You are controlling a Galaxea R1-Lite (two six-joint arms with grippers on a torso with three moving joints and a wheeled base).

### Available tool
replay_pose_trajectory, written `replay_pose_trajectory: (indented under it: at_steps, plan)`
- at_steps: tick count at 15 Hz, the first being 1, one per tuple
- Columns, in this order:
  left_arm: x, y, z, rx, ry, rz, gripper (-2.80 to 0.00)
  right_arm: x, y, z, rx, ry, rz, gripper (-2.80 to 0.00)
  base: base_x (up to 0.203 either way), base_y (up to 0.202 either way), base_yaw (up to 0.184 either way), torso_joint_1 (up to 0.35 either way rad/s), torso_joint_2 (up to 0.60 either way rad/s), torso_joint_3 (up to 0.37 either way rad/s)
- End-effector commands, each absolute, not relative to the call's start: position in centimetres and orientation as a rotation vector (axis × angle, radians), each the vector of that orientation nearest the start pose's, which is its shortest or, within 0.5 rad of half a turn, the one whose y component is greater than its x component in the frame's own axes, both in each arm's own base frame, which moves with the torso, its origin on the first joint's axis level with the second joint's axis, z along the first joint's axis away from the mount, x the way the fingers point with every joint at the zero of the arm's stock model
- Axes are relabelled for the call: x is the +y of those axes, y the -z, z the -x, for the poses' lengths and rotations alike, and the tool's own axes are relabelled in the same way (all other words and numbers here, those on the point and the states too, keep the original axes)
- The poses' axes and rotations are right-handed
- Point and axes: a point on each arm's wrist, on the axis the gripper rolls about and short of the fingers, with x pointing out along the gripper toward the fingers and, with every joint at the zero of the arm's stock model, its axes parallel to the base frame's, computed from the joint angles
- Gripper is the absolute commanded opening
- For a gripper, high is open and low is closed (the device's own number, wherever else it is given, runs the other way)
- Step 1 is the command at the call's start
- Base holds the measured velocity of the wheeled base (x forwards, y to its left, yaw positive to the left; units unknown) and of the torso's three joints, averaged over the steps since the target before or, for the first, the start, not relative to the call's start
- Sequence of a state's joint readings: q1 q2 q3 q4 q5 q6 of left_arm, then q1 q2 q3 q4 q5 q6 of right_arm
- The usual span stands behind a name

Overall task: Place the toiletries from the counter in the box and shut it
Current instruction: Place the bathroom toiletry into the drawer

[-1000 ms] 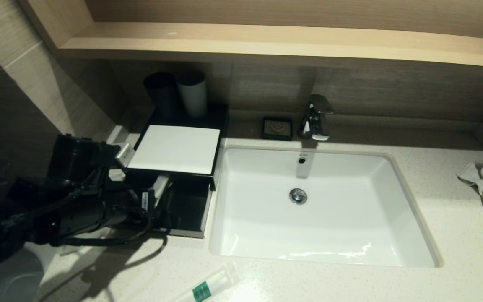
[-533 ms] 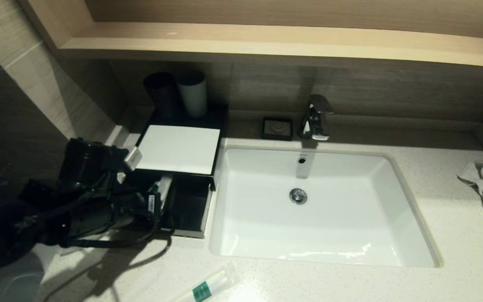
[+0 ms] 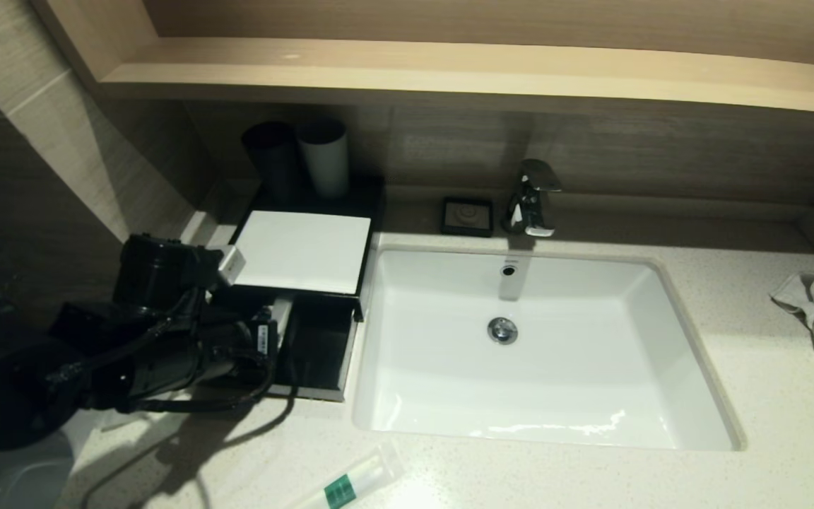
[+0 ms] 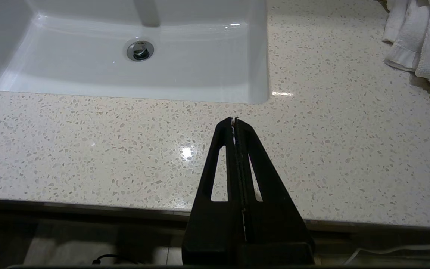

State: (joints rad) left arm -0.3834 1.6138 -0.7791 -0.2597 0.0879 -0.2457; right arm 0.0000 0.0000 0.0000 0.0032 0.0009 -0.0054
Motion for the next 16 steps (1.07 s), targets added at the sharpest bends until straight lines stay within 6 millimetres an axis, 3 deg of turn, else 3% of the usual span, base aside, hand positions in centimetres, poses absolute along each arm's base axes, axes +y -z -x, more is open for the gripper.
replay_pose_trajectory:
  at_steps: [1, 3, 4, 10, 16]
  plan:
    - [-10.0, -16.4, -25.4, 0.592, 0.215, 0.104, -2.80, 0.0, -7.5, 2.3, 0.003, -0.002, 0.006, -2.80, 0.000, 0.000, 0.000, 0.000, 0.00, 0.000]
    - [-10.0, -16.5, -25.4, 0.589, 0.215, 0.104, -2.80, 0.0, -7.5, 2.3, 0.003, -0.002, 0.006, -2.80, 0.000, 0.000, 0.000, 0.000, 0.00, 0.000]
    - [-10.0, -16.5, -25.4, 0.588, 0.216, 0.105, 0.00, 0.0, -7.5, 2.3, 0.003, -0.002, 0.006, -2.80, 0.000, 0.000, 0.000, 0.000, 0.00, 0.000]
    - [-9.9, -17.0, -25.1, 0.571, 0.218, 0.111, 0.00, 0.0, -7.5, 2.3, 0.003, -0.002, 0.006, -2.80, 0.000, 0.000, 0.000, 0.000, 0.00, 0.000]
    - [-9.2, -19.4, -23.4, 0.484, 0.227, 0.133, 0.00, 0.0, -7.5, 2.3, 0.003, -0.002, 0.006, -2.80, 0.000, 0.000, 0.000, 0.000, 0.00, 0.000]
